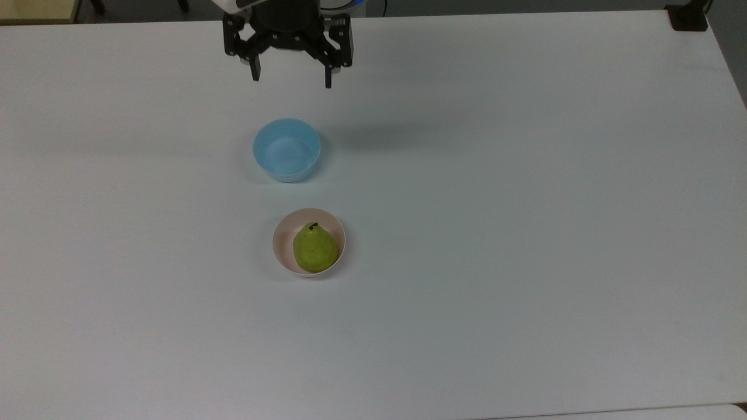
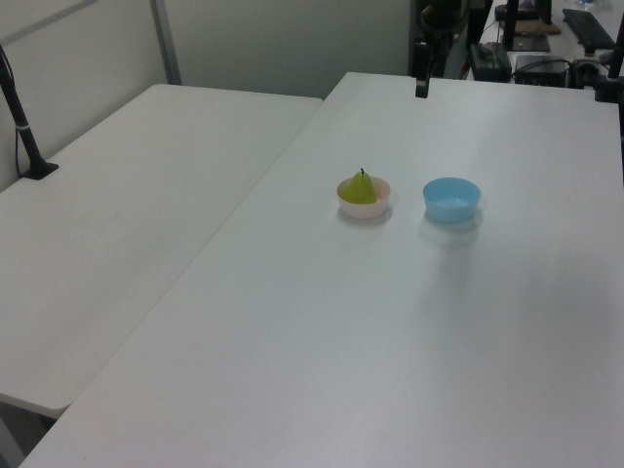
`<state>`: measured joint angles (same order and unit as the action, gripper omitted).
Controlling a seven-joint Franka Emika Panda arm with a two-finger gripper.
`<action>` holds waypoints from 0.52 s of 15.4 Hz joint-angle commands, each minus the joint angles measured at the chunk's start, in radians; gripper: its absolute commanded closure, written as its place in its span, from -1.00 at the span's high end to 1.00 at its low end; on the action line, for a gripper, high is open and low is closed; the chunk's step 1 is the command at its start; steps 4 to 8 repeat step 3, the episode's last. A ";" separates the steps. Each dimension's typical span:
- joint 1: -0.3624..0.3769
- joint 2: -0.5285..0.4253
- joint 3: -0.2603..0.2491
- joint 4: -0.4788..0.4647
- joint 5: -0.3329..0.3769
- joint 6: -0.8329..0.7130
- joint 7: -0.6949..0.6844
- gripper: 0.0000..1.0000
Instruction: Place the pear in the bowl
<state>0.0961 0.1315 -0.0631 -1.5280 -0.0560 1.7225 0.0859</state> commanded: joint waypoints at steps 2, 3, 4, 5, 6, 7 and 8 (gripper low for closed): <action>0.005 -0.035 -0.012 -0.046 0.008 -0.015 0.015 1.00; 0.005 -0.035 -0.012 -0.046 0.008 -0.018 0.015 1.00; 0.005 -0.035 -0.012 -0.046 0.008 -0.018 0.015 1.00; 0.005 -0.035 -0.012 -0.046 0.008 -0.018 0.015 1.00; 0.005 -0.035 -0.012 -0.046 0.008 -0.018 0.015 1.00; 0.005 -0.035 -0.012 -0.046 0.008 -0.018 0.015 1.00; 0.005 -0.035 -0.012 -0.046 0.008 -0.018 0.015 1.00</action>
